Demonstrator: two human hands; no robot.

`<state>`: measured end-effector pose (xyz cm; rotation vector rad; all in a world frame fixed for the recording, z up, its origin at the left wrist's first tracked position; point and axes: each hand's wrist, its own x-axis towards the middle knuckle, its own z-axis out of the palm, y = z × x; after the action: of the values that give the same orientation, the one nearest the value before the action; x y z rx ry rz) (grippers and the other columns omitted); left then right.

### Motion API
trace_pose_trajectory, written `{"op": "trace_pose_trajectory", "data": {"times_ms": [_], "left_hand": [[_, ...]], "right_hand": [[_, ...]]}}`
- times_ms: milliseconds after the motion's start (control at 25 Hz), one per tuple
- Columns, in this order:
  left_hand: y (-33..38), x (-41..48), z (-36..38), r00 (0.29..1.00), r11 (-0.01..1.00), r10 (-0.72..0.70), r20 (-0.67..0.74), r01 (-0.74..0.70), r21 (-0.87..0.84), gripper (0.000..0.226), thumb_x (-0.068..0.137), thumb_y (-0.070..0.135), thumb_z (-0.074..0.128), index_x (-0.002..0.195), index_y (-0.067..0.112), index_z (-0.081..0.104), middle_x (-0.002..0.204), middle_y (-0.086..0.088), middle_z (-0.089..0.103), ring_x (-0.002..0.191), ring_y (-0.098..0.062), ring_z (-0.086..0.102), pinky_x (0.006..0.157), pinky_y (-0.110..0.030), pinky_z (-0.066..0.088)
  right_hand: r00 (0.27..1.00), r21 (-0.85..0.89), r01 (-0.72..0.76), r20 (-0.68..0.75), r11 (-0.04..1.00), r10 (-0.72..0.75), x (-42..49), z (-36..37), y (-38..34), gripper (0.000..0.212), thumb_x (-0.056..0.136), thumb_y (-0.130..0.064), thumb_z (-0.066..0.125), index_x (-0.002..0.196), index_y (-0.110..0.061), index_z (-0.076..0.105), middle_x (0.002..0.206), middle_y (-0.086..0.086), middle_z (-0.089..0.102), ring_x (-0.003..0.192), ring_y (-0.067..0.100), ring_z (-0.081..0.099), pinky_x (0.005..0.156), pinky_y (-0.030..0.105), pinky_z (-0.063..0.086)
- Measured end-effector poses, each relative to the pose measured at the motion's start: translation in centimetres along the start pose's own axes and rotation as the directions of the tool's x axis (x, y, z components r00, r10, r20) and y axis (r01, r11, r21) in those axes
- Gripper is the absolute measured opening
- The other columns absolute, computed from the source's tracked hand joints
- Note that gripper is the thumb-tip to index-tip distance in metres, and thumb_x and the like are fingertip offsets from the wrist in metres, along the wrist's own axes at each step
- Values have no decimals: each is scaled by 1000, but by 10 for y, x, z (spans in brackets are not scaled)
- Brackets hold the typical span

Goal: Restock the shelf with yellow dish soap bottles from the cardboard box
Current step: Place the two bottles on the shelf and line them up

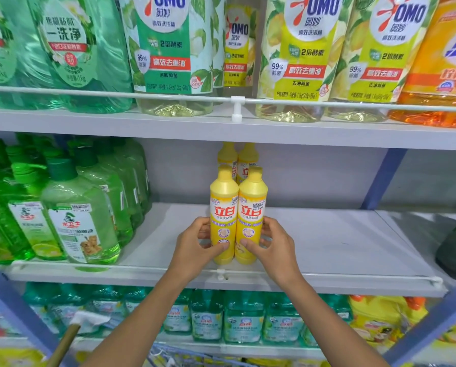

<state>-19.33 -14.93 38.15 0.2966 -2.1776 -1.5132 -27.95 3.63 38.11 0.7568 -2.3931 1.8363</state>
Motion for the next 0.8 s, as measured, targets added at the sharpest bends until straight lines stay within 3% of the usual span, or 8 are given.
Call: {"op": "trace_pose_trajectory", "data": {"times_ms": [200, 400, 600, 800], "left_hand": [[-4, 1, 10, 997, 1000, 0, -77, 0, 4, 51, 71, 22, 90, 115, 25, 64, 104, 14, 72, 95, 3, 67, 78, -19, 59], [-7, 22, 17, 991, 997, -2, -133, 12, 76, 50, 71, 27, 91, 112, 26, 62, 99, 16, 69, 92, 1, 67, 74, -13, 55], [-13, 61, 23, 983, 998, -39, -181, 46, 31, 48, 70, 22, 91, 110, 20, 64, 94, 17, 68, 85, 7, 64, 65, -5, 50], [-24, 91, 28, 979, 999, -52, -199, 52, -4, 45, 68, 20, 93, 104, 22, 65, 91, 18, 68, 84, 6, 66, 65, -4, 49]], "right_hand": [[999, -86, -30, 22, 996, 32, -3, 4, 16, 55, 74, -33, 88, 120, -34, 57, 112, -15, 68, 100, -3, 65, 82, 17, 57], [998, -82, -64, -2, 995, 64, 23, 14, 24, 57, 74, -28, 89, 123, -23, 60, 111, -10, 71, 97, 0, 68, 79, 13, 56], [994, -52, -113, -2, 992, 113, 64, 23, 31, 59, 72, -20, 91, 122, -18, 60, 106, -9, 70, 87, -11, 66, 68, 5, 50], [992, -73, -128, -28, 989, 126, 100, 29, 42, 52, 72, -23, 91, 115, -19, 63, 103, -7, 71, 90, -3, 67, 66, 7, 51]]}}
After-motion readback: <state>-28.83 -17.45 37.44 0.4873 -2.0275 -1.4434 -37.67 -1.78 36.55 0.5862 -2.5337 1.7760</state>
